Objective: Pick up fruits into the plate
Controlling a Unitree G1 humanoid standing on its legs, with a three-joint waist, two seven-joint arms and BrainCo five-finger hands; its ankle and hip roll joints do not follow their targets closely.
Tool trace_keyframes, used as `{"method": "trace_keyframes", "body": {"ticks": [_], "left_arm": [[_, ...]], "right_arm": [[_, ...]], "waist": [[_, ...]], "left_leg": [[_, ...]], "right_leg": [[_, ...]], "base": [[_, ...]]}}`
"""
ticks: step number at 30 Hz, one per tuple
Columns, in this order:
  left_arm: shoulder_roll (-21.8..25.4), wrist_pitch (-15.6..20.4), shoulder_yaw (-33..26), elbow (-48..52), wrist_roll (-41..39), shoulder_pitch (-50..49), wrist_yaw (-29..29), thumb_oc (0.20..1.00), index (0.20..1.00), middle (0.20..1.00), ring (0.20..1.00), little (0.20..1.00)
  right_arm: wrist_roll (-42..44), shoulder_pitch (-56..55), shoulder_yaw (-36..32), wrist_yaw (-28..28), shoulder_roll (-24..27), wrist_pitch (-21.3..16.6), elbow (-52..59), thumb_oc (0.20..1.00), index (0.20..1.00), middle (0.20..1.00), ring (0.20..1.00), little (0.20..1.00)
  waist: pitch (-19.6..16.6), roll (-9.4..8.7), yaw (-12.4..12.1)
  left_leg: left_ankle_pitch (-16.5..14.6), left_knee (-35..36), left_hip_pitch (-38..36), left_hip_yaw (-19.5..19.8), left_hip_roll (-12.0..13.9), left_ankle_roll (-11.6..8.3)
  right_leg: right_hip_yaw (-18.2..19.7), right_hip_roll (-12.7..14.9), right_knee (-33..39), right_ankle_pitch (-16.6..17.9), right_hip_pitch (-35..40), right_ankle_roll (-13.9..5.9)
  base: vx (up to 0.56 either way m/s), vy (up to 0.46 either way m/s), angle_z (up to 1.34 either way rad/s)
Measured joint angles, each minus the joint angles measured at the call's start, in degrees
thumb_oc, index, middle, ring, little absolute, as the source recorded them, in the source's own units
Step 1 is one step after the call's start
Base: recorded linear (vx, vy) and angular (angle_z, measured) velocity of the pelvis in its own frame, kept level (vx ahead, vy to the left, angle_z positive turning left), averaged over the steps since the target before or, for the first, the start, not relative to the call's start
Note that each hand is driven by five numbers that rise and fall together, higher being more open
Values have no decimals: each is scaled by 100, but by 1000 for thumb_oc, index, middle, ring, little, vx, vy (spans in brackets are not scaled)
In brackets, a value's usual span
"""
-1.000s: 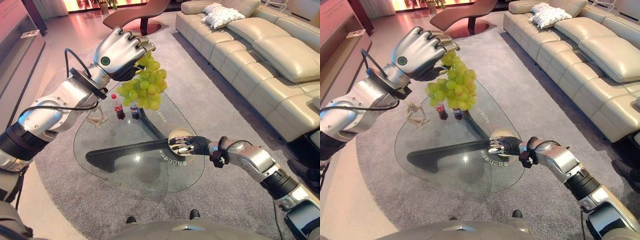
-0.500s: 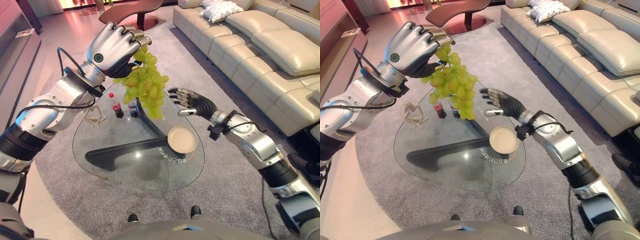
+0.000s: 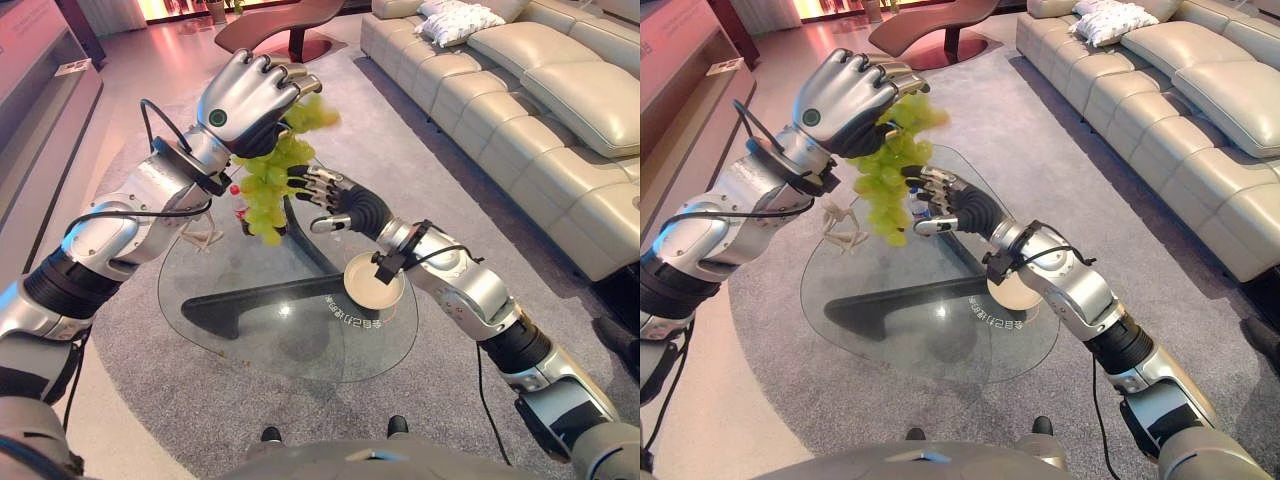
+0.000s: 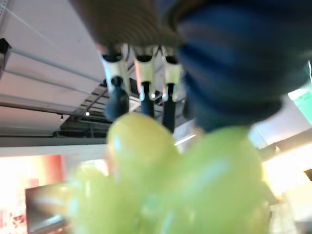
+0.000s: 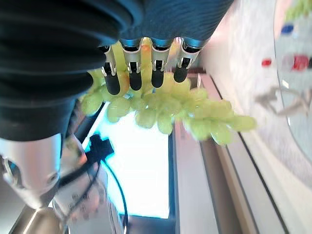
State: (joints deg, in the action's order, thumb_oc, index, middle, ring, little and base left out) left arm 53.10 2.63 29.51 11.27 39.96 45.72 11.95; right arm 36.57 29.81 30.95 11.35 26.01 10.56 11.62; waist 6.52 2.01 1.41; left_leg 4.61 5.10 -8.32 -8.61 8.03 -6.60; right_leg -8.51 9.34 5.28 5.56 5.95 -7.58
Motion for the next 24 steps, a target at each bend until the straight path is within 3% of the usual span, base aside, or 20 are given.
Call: {"method": "trace_keyframes", "body": {"ticks": [15, 24], "left_arm": [[-95, -48, 115, 213, 4, 110, -1, 200, 200, 200, 200, 200], [-95, -286, 118, 204, -126, 25, 19, 200, 200, 200, 200, 200]], "right_arm": [[528, 142, 161, -369, -258, 206, 194, 1000, 1000, 1000, 1000, 1000], [500, -86, 206, -396, -232, 226, 188, 1000, 1000, 1000, 1000, 1000]], "waist": [[-180, 62, 3], [-272, 59, 3]], "left_leg": [[7, 0, 7, 24, 0, 1], [7, 1, 9, 25, -1, 2]], "right_leg": [[1, 0, -1, 0, 5, 0], [3, 0, -1, 0, 4, 0]], "base": [[0, 0, 0], [0, 0, 0]]}}
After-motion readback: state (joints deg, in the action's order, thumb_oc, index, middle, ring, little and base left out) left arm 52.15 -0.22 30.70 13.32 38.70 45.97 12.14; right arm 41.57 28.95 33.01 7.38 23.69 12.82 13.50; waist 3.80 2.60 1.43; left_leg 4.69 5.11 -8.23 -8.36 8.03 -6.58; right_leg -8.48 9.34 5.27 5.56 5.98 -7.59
